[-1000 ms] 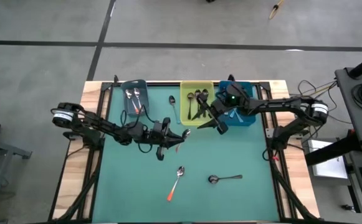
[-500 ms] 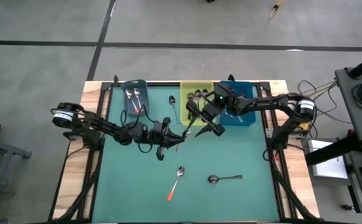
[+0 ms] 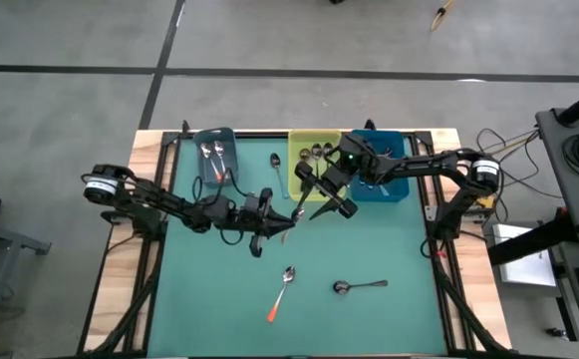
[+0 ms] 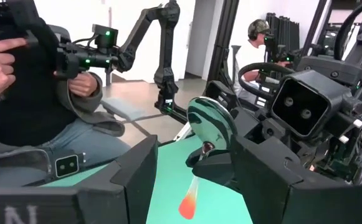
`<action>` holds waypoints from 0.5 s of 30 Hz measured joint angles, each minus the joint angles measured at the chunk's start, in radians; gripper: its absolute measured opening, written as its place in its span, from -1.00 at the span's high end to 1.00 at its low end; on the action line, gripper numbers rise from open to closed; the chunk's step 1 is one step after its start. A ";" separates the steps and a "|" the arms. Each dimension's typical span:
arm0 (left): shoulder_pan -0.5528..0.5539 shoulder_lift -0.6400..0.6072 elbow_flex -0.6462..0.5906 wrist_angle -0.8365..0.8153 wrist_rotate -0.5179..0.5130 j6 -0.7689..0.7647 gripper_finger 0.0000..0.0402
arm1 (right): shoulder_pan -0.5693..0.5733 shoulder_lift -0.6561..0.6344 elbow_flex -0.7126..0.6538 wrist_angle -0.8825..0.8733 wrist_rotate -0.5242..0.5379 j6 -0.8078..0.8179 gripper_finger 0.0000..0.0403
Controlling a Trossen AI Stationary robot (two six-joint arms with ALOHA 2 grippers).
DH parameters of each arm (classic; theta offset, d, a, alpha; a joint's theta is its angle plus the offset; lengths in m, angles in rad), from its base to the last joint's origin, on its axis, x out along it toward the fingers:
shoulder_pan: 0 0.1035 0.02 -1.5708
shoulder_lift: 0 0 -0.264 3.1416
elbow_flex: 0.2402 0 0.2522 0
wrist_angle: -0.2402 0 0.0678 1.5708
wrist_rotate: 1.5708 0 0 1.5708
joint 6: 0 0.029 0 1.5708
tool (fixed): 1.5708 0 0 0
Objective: Sort silverware by color (type)
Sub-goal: Put the orange spoon into the green bin
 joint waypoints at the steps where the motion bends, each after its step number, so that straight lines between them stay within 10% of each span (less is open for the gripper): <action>1: 0.000 0.000 0.000 0.004 0.000 0.000 1.00 | 0.000 -0.001 0.000 0.001 0.000 -0.002 0.05; 15: 0.000 0.000 0.000 0.034 0.000 0.006 1.00 | 0.019 -0.002 0.000 0.018 0.114 -0.066 0.05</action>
